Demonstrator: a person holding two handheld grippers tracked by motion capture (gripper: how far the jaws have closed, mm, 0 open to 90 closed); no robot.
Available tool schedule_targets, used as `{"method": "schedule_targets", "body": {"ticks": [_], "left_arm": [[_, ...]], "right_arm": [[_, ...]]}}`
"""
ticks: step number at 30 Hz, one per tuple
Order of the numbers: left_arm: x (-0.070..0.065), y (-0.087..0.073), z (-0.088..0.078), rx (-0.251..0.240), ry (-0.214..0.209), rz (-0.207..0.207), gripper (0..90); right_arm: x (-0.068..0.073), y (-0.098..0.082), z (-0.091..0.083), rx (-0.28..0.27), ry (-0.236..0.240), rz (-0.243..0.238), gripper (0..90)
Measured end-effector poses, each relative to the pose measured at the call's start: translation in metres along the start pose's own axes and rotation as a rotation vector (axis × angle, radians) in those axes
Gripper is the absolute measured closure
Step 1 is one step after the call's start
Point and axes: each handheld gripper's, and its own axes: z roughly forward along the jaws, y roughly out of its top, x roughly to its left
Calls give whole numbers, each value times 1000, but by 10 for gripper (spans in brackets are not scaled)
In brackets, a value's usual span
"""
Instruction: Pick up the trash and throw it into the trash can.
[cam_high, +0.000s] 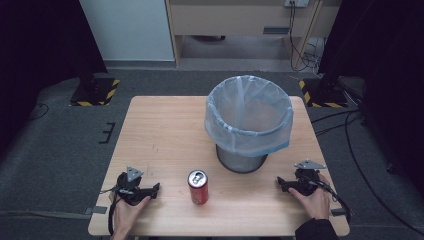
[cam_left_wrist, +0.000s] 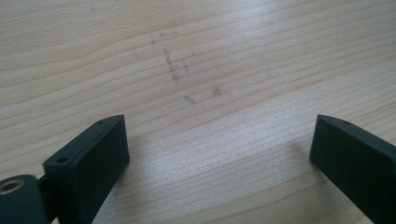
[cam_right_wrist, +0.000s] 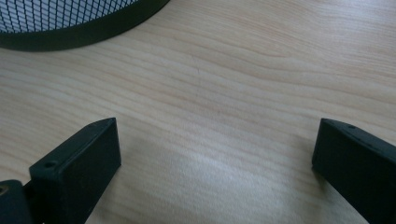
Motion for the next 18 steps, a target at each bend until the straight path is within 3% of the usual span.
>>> {"method": "schedule_targets", "body": {"ticks": [5,9,11,12,15,16,17,18], "left_arm": [[4,-1,-7,-42,-51,-42,147],[5,2,-13,-83,-36,-32,148],[5,4,-22,-152,-33,-52,149],[5,4,-22,-152,-33,-52,152],[5,6,-32,-215,-46,-85,160],[5,8,-38,-253,-39,-82,161],[5,8,-38,-253,-39,-82,161],[4,10,-43,-285,-43,-80,161]], "right_arm": [[0,-1,-1,2,-2,3,13],[0,-1,-1,2,-2,4,13],[0,-1,-1,2,-3,4,13],[0,-1,-1,2,-3,4,13],[0,-1,-1,2,-4,5,12],[0,-1,-1,2,-4,5,12],[0,-1,-1,2,-4,5,12],[0,-1,-1,2,-4,5,10]]}}
